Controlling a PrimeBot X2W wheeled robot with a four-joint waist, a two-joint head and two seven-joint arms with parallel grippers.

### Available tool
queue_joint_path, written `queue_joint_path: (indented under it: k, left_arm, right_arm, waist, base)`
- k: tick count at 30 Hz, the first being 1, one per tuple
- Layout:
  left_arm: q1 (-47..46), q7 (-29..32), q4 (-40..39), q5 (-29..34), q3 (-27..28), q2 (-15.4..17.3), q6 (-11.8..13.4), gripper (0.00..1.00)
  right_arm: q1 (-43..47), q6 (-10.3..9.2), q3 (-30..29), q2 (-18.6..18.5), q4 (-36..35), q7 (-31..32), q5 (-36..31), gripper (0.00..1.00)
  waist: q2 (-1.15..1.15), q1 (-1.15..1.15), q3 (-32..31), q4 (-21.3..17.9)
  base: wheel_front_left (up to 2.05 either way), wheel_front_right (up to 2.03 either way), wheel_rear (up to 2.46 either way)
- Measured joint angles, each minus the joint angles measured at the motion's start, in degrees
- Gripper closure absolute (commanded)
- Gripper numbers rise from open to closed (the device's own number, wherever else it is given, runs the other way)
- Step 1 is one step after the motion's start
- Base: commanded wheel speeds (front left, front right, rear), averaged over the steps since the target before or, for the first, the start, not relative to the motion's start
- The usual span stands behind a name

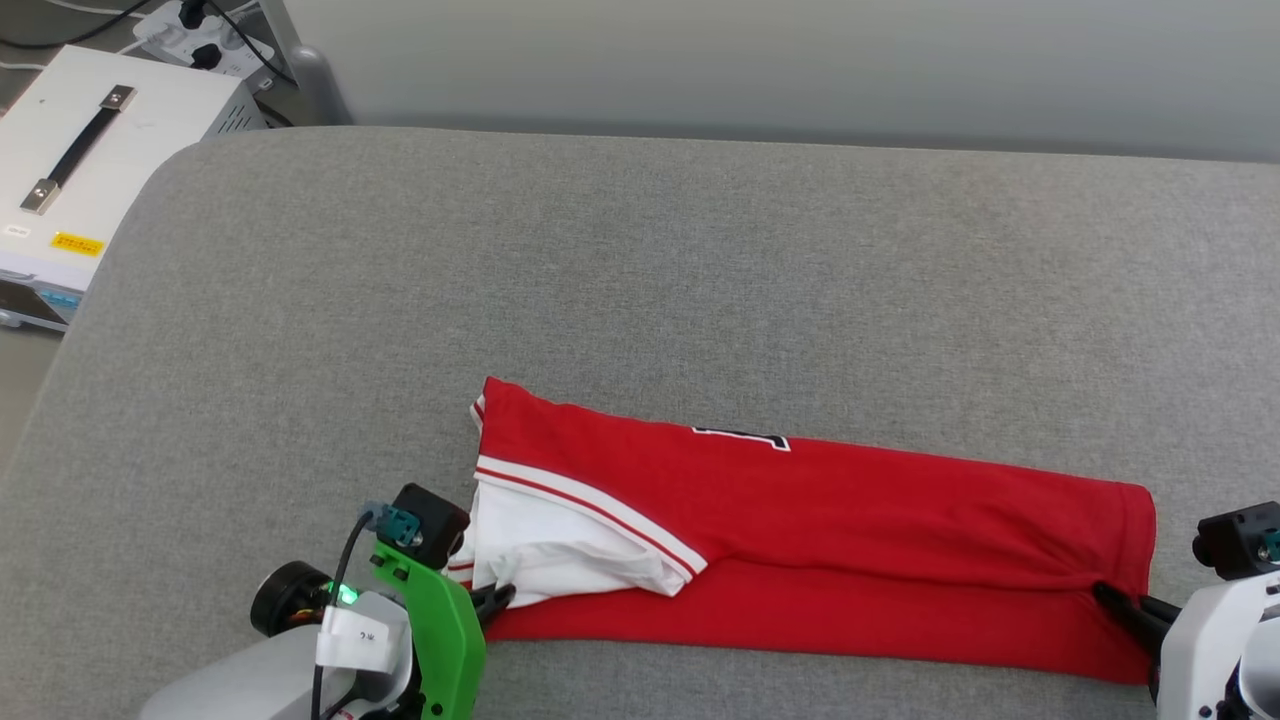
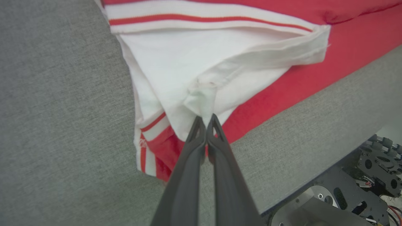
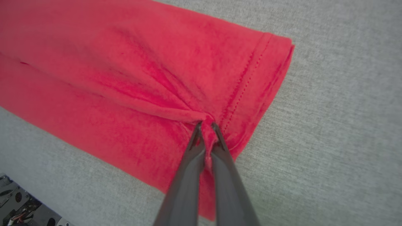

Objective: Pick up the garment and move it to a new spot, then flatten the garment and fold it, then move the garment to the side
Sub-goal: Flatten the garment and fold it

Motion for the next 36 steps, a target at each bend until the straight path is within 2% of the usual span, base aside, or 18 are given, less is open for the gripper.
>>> queue_joint_path:
  k: [1,2,3,8,14,21,28,36]
  left_arm:
    - [0.0,-0.4,0.5,0.0,0.0,-0.2,0.0,0.89]
    - [0.0,-1.0,1.0,0.0,0.1,-0.4,0.2,0.15]
    - [0.0,-1.7,1.5,0.1,0.4,-0.5,0.6,0.00]
    - [0.4,-7.7,1.8,1.1,2.5,-0.7,3.0,0.00]
    - [2.6,-17.0,0.9,2.1,6.2,-0.1,7.5,0.00]
    - [4.5,-21.5,0.3,6.7,11.2,-0.9,13.1,0.00]
    - [8.7,-21.7,-2.1,17.1,22.6,-5.3,16.6,0.00]
    - [16.2,-21.7,-3.2,29.0,35.7,-12.2,16.8,0.00]
  right_arm:
    - [0.2,0.00,-0.5,0.3,-0.1,0.3,-0.2,1.00]
    - [0.5,0.00,-1.0,0.6,-0.4,0.7,-0.3,0.72]
    - [0.7,-0.01,-1.4,0.8,-0.7,0.9,-0.3,0.00]
    - [2.2,-0.01,-5.4,1.5,-4.6,1.1,0.7,0.00]
    - [4.4,-0.01,-12.9,-0.4,-9.5,3.0,4.2,0.00]
    - [5.8,-0.01,-20.8,-1.9,-8.4,11.5,9.7,0.00]
    - [5.7,-0.01,-23.0,-1.7,-4.1,21.3,13.4,0.00]
    - [1.8,-0.01,-20.8,2.6,0.7,24.9,13.2,0.00]
  waist:
    - [0.00,0.00,0.1,0.0]
    - [0.00,0.00,0.1,0.0]
    - [0.00,0.00,0.0,-0.1]
    - [0.00,0.00,-1.1,-0.2]
    - [0.00,0.00,-2.8,-0.2]
    - [0.00,0.00,-3.0,0.9]
    - [0.00,0.00,-1.2,2.0]
    - [0.00,0.00,1.3,3.8]
  base:
    - [0.00,0.00,0.00]
    - [0.00,0.00,0.00]
    - [0.00,0.00,0.00]
    - [0.00,0.00,0.00]
    - [0.00,0.00,0.00]
    - [0.00,0.00,0.00]
    - [0.00,0.00,0.00]
    - [0.00,0.00,0.00]
